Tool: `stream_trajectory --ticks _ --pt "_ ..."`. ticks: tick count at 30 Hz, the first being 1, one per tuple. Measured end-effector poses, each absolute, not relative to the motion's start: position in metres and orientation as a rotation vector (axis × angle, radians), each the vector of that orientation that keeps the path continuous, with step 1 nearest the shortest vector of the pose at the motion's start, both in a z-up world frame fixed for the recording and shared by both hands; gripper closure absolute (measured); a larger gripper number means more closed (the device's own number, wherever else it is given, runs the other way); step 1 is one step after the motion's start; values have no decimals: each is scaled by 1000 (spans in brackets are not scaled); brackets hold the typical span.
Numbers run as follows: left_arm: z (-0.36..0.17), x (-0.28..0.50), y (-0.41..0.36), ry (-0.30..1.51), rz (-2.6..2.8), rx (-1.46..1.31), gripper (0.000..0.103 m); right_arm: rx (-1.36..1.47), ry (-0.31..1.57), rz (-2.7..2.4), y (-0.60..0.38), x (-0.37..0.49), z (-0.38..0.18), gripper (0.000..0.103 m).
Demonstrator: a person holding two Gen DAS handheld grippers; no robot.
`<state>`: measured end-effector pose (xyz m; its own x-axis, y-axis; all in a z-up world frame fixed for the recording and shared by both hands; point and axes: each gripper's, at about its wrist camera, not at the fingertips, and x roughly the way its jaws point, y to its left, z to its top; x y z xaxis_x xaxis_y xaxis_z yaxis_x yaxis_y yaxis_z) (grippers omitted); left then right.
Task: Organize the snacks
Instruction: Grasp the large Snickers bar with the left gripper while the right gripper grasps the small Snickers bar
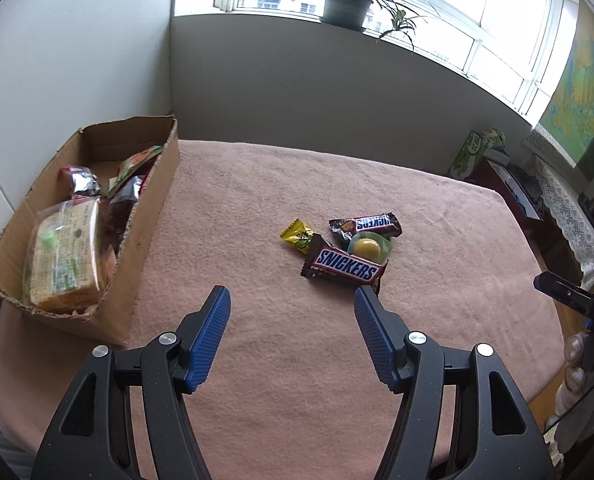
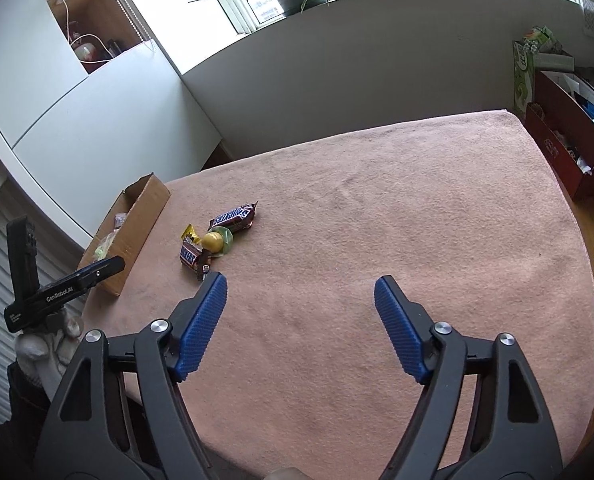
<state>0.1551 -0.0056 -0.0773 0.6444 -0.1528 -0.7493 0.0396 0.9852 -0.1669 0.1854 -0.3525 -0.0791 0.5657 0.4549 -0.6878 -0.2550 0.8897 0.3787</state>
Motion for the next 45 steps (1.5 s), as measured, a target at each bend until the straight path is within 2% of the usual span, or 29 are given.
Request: stream_trajectory --ticks 2,7,11,13,15,17,32,40,45 --pt "-80 166 -9 873 -118 -144 39 216 872 431 -349 188 -75 33" --pt "-90 193 -10 912 -145 -152 41 145 875 465 -321 208 -70 34" --pt "-93 208 -13 927 -184 -133 56 131 919 529 -288 236 -73 46" --pt "-92 215 -19 937 -219 -117 66 123 940 561 -269 252 -76 47" --pt "-91 222 -25 940 -250 -94 68 110 967 595 -249 269 -81 49" --pt "-93 230 -30 952 -270 -84 75 111 996 631 -232 286 -87 54" --pt "-121 251 -63 1037 -338 24 76 87 1135 673 -177 353 -141 56" --pt "-120 233 -57 1039 -344 39 76 71 1162 639 -179 355 -148 56" --pt "-109 249 -67 1007 -323 46 76 85 1152 616 -188 353 -145 56"
